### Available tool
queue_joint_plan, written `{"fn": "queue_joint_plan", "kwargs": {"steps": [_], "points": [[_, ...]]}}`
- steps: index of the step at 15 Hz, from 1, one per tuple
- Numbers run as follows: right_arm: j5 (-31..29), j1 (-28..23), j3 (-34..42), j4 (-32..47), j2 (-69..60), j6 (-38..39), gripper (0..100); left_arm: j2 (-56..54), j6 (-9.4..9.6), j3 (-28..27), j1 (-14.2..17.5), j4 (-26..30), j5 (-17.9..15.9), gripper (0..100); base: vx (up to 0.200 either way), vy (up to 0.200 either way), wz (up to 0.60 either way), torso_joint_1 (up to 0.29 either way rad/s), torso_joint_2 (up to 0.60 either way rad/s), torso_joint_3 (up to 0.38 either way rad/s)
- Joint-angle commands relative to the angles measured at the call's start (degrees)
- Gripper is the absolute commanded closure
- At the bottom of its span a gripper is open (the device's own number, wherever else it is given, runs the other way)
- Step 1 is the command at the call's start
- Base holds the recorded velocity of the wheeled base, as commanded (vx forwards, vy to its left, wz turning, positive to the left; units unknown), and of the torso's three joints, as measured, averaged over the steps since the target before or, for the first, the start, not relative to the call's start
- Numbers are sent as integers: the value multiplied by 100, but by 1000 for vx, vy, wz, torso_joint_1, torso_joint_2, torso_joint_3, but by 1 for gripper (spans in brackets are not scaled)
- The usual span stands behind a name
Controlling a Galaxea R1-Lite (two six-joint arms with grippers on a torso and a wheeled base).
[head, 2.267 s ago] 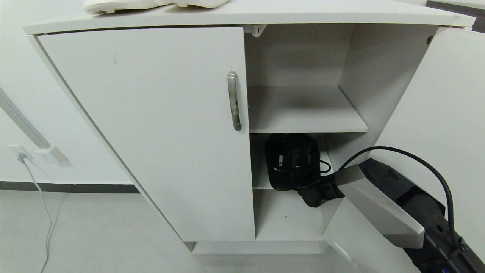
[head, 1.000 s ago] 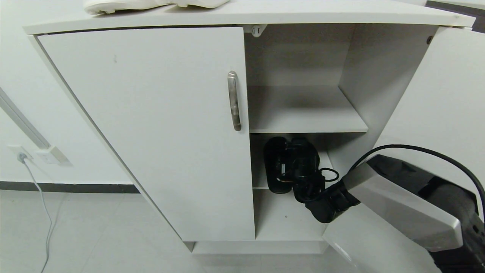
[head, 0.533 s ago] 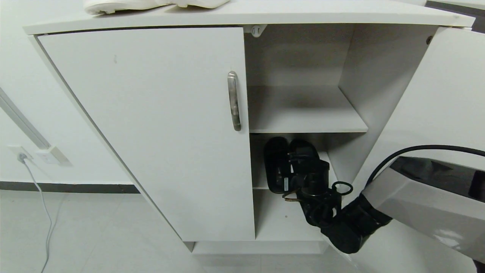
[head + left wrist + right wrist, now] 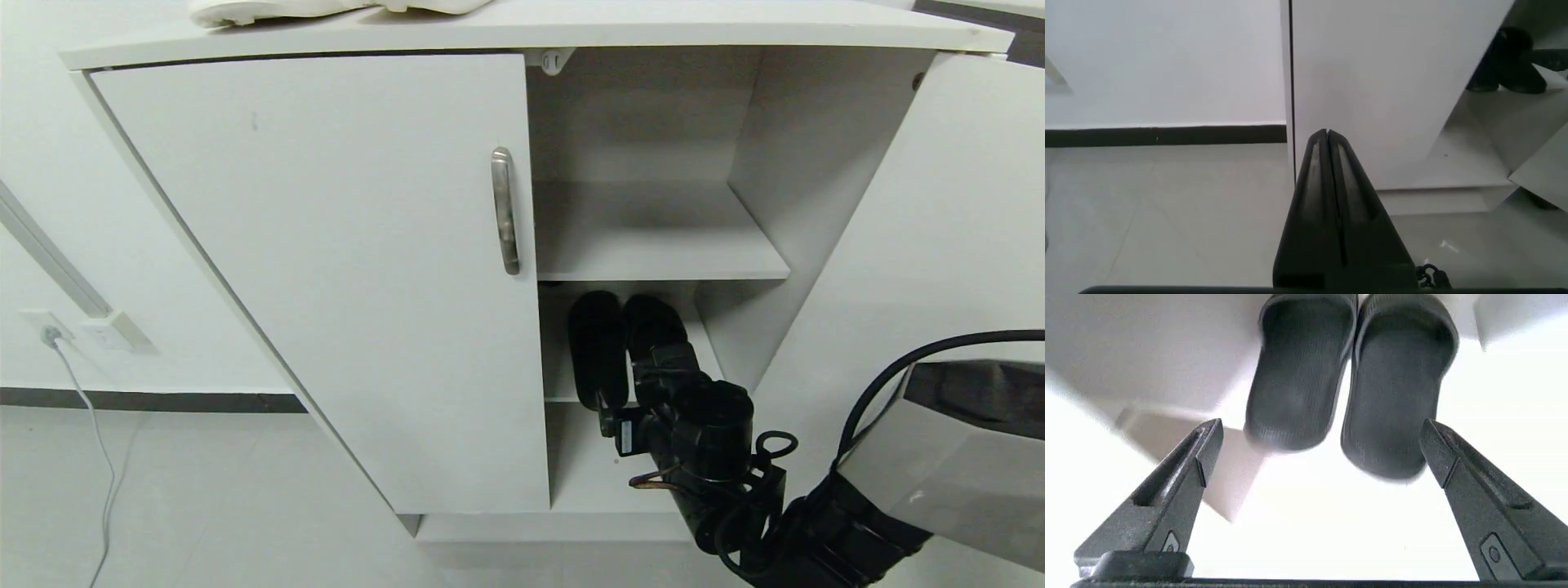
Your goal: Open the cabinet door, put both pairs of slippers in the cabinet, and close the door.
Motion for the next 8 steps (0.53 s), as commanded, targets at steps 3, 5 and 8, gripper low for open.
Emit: {"fn": "queue_joint_plan", "kwargs": {"steps": [3,5,8], "points": [[-1,61,37,-2,-55,-1,0,9,-13,0,2,0,-2,100,-200,0,0,-1,5,4],[-1,61,46,-2,-55,-10,0,9,-22,0,2,0,-2,100,-200,0,0,2,2,5],[-1,61,72,-2,-55,-18,0,9,-22,0,2,0,7,100,0,0,0,0,0,0]]}}
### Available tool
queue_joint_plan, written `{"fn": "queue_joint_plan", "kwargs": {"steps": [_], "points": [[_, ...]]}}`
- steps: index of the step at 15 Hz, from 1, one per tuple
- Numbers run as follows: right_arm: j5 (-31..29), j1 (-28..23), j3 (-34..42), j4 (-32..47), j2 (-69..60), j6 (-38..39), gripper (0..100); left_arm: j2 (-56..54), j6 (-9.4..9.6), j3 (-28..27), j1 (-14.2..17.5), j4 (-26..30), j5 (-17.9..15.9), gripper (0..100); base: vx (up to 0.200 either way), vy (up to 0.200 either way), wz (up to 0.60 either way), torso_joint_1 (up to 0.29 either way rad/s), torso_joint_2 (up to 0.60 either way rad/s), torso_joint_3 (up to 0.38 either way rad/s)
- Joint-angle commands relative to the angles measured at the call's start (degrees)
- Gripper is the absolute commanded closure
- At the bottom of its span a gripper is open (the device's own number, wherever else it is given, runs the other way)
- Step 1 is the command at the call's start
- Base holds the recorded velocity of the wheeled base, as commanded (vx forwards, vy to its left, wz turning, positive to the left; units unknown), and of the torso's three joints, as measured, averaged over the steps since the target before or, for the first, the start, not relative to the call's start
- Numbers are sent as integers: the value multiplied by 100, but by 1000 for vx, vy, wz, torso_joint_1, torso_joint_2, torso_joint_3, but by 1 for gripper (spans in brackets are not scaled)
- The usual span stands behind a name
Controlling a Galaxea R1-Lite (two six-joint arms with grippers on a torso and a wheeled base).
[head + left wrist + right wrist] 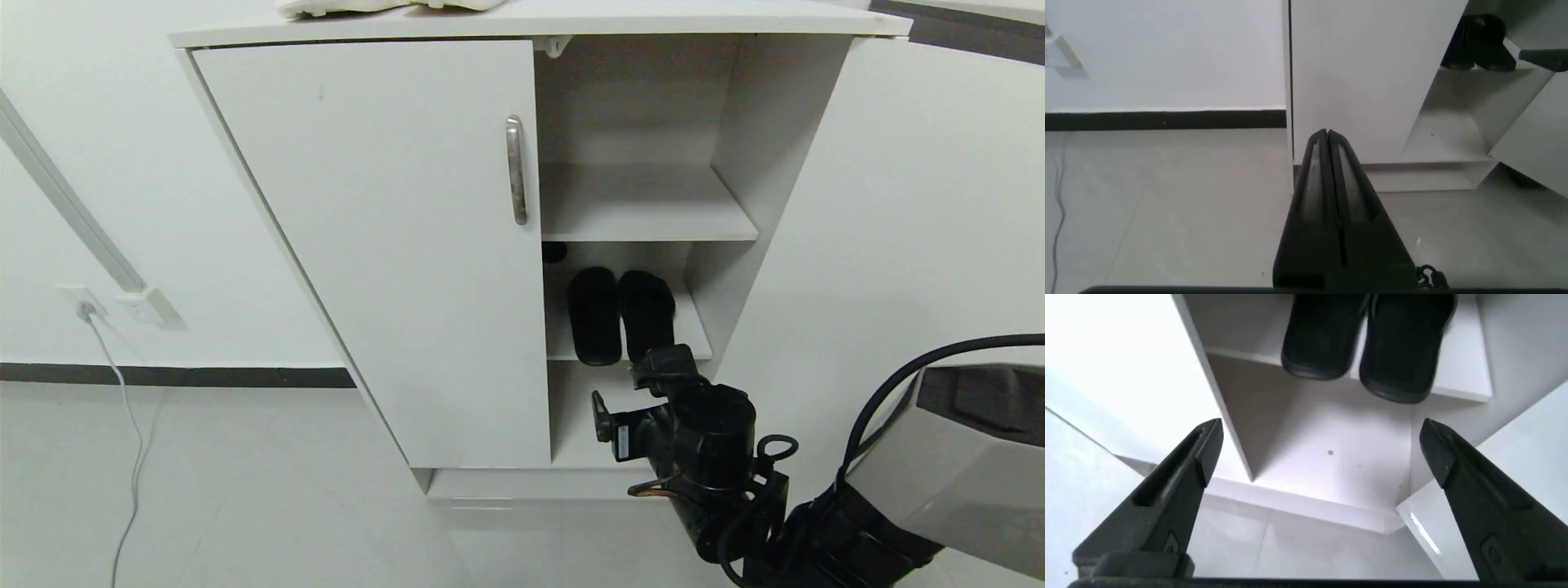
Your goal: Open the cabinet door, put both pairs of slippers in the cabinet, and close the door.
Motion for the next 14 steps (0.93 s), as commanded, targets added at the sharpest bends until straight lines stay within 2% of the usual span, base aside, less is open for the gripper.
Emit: {"fn": "queue_joint_plan", "kwargs": {"steps": [1,8,14], "points": [[-2,-3,6,3,9,1,0,9,15,0,2,0,20,100,0,0,0,0,0,0],[-2,24,24,-59,9,-8,0,9,33,0,-6,0,-6,100,0,0,0,0,0,0],[-2,33,15,-50,18,-8,0,9,24,0,2,0,-15,100,0,0,0,-1,4,178]]}}
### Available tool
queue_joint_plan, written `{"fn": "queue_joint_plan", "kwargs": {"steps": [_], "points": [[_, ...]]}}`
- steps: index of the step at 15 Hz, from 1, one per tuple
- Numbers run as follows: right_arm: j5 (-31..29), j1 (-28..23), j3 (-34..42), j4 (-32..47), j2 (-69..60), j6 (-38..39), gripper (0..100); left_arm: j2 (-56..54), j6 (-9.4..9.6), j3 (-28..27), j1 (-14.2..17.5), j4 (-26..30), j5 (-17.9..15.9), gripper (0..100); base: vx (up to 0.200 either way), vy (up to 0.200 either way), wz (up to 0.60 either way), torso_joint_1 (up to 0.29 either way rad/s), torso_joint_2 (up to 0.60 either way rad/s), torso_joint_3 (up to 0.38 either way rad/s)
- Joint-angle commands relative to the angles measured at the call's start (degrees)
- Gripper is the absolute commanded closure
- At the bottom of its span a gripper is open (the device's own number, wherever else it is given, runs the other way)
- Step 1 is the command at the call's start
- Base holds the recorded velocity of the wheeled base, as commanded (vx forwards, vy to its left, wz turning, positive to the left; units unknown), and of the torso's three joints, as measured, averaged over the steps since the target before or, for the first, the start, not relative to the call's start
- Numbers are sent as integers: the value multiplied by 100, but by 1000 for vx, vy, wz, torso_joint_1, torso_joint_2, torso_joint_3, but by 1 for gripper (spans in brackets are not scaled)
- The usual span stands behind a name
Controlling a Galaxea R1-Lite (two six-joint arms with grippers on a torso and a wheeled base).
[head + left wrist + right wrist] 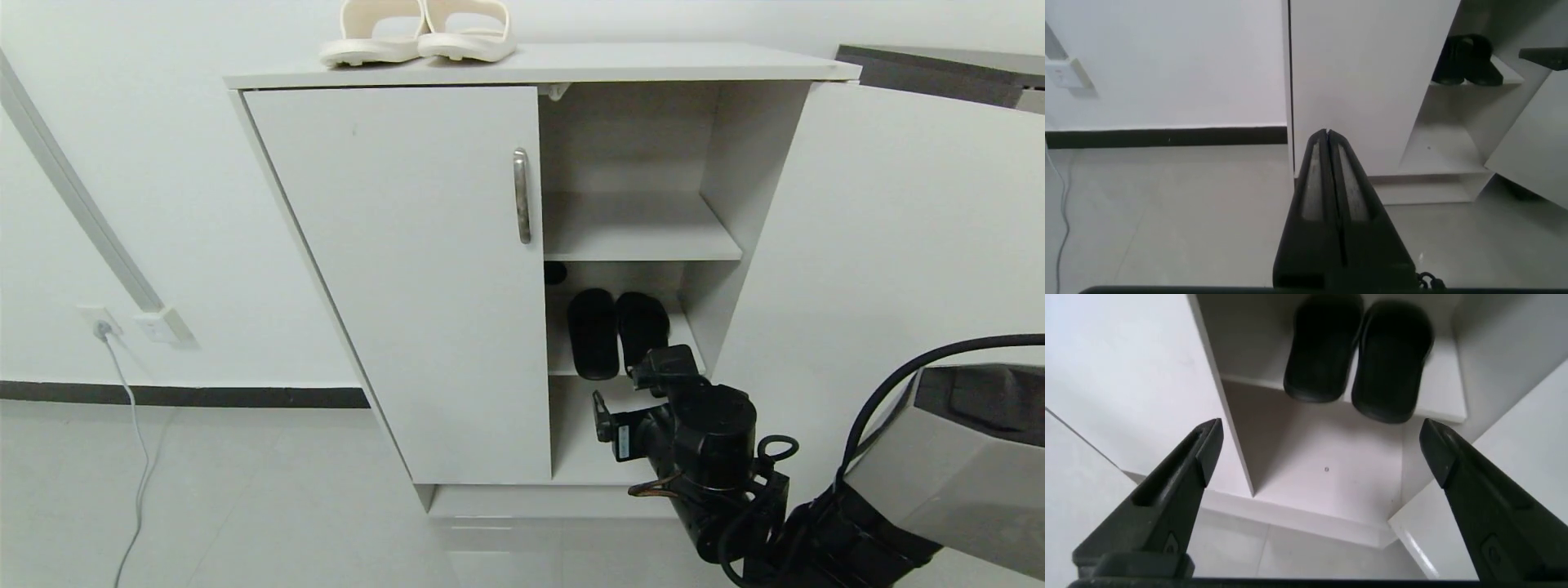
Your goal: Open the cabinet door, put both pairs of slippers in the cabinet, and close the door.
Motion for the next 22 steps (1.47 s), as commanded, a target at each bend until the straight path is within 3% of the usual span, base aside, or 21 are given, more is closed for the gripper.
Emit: {"fn": "queue_joint_plan", "kwargs": {"steps": [1,13,22], "points": [[-10,2,4,-6,18,0,0,9,2,0,5,0,-2,100,0,0,0,2,2,173],[-19,2,40,-24,9,-9,0,9,-42,0,5,0,7,100,0,0,0,1,2,61],[-19,2,171,-173,9,-88,0,9,-50,0,-4,0,7,100,0,200,0,6,2,3]]}}
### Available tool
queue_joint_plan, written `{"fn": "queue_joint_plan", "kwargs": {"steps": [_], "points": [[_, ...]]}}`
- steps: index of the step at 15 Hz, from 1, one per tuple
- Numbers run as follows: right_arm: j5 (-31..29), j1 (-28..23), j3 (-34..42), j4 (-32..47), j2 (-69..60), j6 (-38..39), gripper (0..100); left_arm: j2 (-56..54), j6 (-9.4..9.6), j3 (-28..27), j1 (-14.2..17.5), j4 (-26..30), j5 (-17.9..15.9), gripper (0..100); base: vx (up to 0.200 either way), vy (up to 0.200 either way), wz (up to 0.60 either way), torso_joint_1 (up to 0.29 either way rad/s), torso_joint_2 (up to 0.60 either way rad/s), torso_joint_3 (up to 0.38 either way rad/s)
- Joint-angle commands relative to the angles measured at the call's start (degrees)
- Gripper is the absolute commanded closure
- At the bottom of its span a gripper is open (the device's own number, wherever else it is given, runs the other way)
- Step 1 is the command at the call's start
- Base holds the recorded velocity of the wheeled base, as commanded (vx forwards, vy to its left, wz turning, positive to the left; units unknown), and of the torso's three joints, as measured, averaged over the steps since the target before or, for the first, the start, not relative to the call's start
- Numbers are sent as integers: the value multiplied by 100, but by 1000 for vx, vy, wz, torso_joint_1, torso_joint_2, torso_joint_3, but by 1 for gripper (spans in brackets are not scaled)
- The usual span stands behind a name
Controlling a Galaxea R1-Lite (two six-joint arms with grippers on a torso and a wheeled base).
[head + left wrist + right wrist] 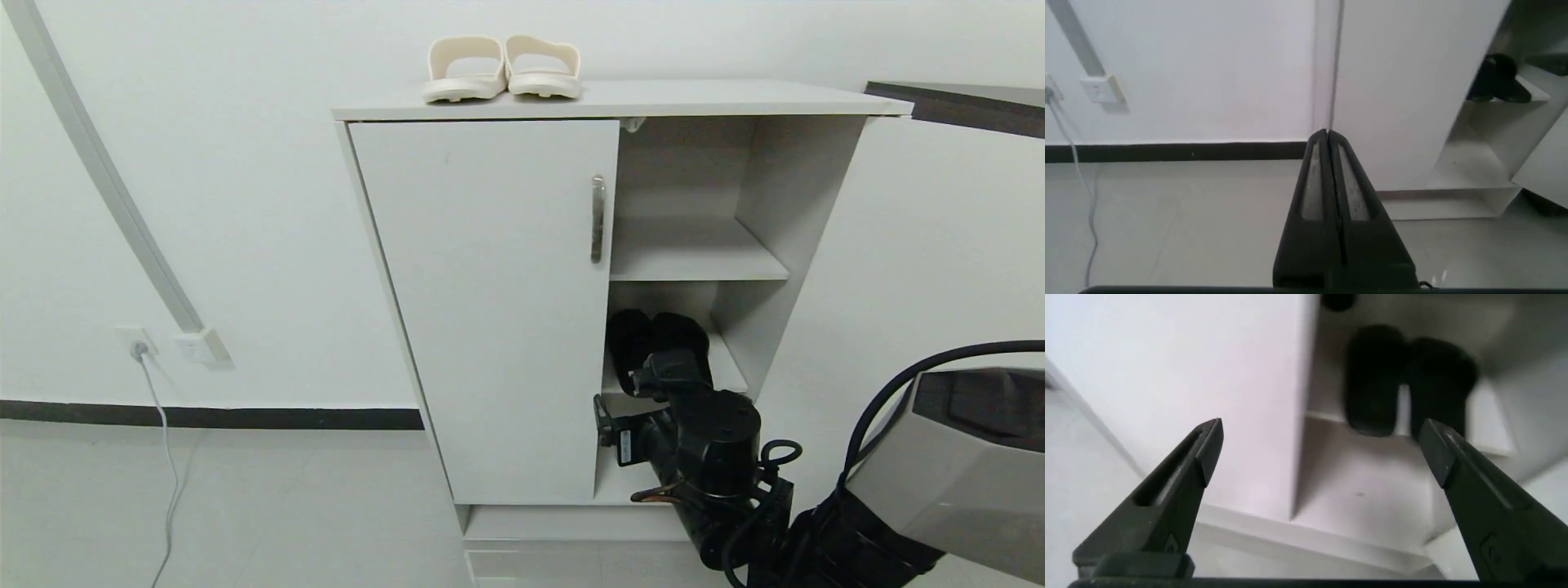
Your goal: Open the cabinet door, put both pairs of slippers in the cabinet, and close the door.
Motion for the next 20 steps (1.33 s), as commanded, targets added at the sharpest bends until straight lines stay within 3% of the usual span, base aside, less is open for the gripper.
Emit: {"fn": "queue_joint_plan", "kwargs": {"steps": [1,7,20], "points": [[2,-1,53,-129,17,-49,0,9,-2,0,2,-2,1,100,0,200,0,2,12,-2],[55,-63,193,-560,61,-392,0,9,-2,0,2,-2,1,100,0,200,0,0,3,5],[178,-89,272,-665,123,-471,0,9,-2,0,2,-2,27,100,0,0,0,0,0,0]]}}
